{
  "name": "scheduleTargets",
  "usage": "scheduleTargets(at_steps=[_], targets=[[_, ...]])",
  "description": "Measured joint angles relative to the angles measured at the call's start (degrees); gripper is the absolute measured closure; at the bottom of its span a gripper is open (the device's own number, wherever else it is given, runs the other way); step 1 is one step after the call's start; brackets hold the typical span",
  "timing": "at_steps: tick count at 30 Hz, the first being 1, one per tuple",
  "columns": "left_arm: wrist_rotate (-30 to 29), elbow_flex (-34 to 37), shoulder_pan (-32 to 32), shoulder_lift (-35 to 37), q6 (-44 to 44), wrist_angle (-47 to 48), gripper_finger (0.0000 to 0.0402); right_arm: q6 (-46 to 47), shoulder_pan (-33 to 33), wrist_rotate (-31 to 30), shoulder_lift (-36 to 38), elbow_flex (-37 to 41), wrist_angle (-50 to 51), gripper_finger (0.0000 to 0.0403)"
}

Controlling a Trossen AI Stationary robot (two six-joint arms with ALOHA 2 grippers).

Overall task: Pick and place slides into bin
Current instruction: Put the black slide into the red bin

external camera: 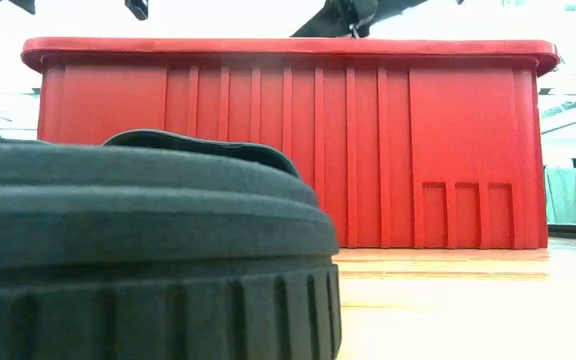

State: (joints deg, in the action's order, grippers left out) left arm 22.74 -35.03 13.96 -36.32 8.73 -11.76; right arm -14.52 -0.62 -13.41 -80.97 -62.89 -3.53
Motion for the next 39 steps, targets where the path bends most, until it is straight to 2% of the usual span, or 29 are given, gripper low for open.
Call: scheduleTargets(at_steps=[5,13,17,29,39], targets=[[-0.96,0.00,-4.03,-0.05,-1.12,2.23,0.0222,2.29,-3.76,-0.02,-0.02,0.00,-0.15,0.0261],[-2.19,0.00,-13.45,-0.07,-2.48,1.24,0.0222,0.96,-10.55,0.16,-0.02,0.00,-9.13,0.0261],[-3.76,0.00,-18.58,-0.05,-3.43,0.95,0.0222,2.87,-13.93,0.20,-0.02,0.00,-9.60,0.0261],[-17.15,0.00,-33.33,-1.05,-6.06,-1.71,0.0222,1.49,-22.93,0.21,-0.53,0.00,-13.11,0.0261],[-21.32,0.00,-40.80,-9.60,-8.27,-12.08,0.0222,-0.16,-28.85,0.20,-0.69,0.02,-15.39,0.0261]])
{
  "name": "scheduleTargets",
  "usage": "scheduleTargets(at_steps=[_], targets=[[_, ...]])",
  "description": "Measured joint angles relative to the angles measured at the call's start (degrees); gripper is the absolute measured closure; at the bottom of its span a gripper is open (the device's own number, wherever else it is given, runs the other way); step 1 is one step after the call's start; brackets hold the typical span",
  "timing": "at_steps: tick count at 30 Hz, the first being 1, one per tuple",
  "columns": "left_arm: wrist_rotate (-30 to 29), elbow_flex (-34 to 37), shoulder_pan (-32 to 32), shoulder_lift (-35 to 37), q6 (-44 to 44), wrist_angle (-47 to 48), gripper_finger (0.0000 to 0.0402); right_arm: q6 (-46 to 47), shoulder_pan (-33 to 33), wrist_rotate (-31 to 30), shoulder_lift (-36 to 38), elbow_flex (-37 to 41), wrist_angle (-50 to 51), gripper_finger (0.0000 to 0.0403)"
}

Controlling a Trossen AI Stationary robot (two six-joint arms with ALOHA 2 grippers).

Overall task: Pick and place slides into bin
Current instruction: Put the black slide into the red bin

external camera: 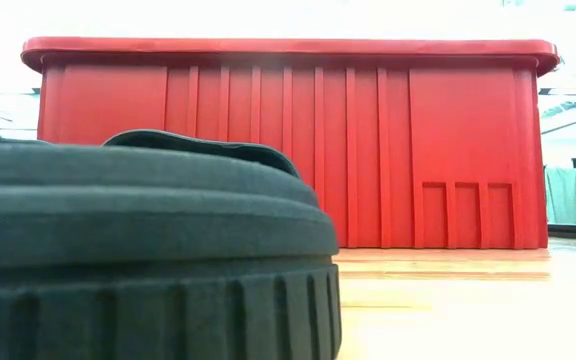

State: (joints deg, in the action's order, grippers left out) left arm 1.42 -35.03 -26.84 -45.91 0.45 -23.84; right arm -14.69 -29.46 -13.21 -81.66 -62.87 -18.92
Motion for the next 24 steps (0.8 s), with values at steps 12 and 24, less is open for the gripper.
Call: scheduleTargets(at_steps=[12,24], targets=[[-5.44,0.00,-6.53,-2.60,1.64,-0.39,0.0222,-8.54,-6.08,-10.46,-9.47,-2.49,-8.94,0.0261],[-15.49,0.00,-16.62,-2.56,1.09,-1.11,0.0222,-1.22,-8.10,-23.20,-24.16,-23.20,13.23,0.0261]])
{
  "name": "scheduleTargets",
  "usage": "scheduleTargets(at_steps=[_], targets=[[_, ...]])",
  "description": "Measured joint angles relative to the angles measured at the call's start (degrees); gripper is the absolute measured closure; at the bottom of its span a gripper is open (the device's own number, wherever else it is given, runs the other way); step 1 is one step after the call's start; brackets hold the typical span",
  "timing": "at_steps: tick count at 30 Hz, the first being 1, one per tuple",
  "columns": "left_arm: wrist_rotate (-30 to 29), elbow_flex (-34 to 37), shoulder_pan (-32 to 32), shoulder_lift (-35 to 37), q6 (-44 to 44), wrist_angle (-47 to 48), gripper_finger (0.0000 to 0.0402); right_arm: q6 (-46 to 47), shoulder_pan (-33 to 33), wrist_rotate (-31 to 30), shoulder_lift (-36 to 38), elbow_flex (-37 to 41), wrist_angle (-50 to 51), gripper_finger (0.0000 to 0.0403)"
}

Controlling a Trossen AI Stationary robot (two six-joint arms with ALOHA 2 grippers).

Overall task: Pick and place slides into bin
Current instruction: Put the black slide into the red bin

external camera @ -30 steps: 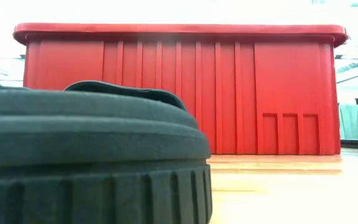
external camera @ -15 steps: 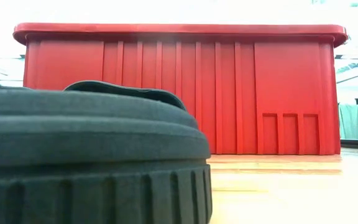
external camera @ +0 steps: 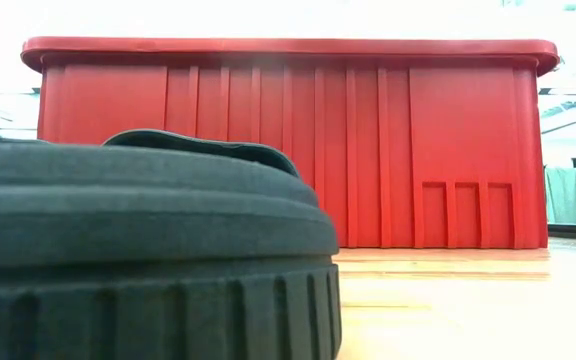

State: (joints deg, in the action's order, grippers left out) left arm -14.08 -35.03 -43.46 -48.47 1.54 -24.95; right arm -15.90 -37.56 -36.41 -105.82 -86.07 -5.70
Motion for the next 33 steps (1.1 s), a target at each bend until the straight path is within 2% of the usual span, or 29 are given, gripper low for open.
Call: scheduleTargets(at_steps=[10,18,27,33], targets=[[-0.12,0.00,-3.69,0.00,-1.28,-1.73,0.0222,10.32,-0.04,0.22,-10.12,-16.52,22.99,0.0261],[-0.18,0.00,-4.94,0.00,-1.42,-1.92,0.0222,11.42,0.08,0.41,-16.94,-25.16,33.61,0.0261],[-1.47,0.00,-5.49,0.00,-1.85,-1.88,0.0222,15.50,2.43,0.60,-20.38,-27.12,43.39,0.0261],[-1.50,0.00,-5.49,0.00,-1.86,-1.88,0.0222,15.50,3.84,3.50,-21.71,-27.12,44.61,0.0261]])
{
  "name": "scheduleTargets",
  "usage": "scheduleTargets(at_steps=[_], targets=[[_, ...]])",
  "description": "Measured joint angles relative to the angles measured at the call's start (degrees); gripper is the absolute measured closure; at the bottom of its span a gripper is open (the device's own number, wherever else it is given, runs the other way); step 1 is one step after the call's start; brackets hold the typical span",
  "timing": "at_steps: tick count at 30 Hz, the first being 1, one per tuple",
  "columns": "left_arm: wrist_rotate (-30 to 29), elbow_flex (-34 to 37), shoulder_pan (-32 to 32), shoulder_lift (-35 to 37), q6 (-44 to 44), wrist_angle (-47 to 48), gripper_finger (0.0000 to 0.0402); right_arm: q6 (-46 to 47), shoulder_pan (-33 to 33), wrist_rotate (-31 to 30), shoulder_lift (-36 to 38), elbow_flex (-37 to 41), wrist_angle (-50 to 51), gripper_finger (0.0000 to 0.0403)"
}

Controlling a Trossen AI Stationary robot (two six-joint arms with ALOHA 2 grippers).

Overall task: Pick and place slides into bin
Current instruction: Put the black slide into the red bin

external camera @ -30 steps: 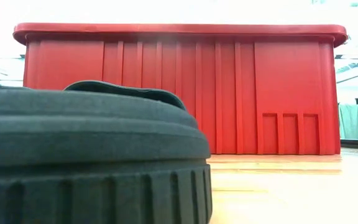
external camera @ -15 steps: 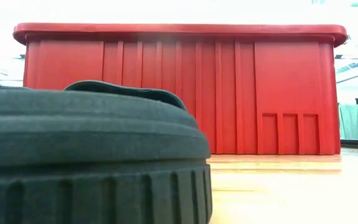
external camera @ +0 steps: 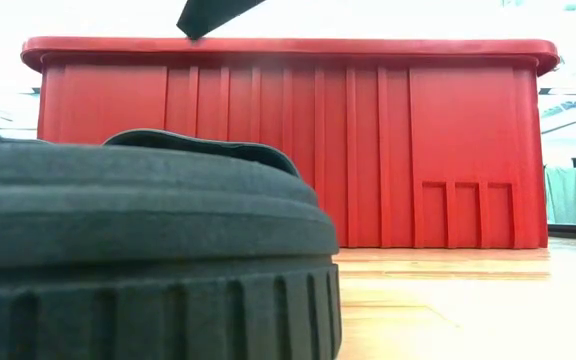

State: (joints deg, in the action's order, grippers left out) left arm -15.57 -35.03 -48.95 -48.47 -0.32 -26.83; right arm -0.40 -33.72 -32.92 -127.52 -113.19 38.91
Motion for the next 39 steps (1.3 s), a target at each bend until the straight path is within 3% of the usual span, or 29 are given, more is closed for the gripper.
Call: scheduleTargets(at_steps=[12,20,30,39], targets=[[0.00,0.00,0.00,0.00,0.04,0.04,0.0222,-3.15,1.08,0.23,-2.82,0.06,-1.26,0.0261],[0.00,0.00,0.00,0.00,0.12,0.07,0.0222,-3.74,1.63,0.21,-2.82,4.45,-2.22,0.0261],[0.00,0.00,0.00,0.00,0.17,0.06,0.0222,-9.33,3.44,-2.80,-2.78,11.20,-14.32,0.0261],[0.00,0.00,0.00,-0.02,0.13,0.02,0.0222,-8.90,4.03,-7.71,-2.73,13.76,-14.73,0.0261]])
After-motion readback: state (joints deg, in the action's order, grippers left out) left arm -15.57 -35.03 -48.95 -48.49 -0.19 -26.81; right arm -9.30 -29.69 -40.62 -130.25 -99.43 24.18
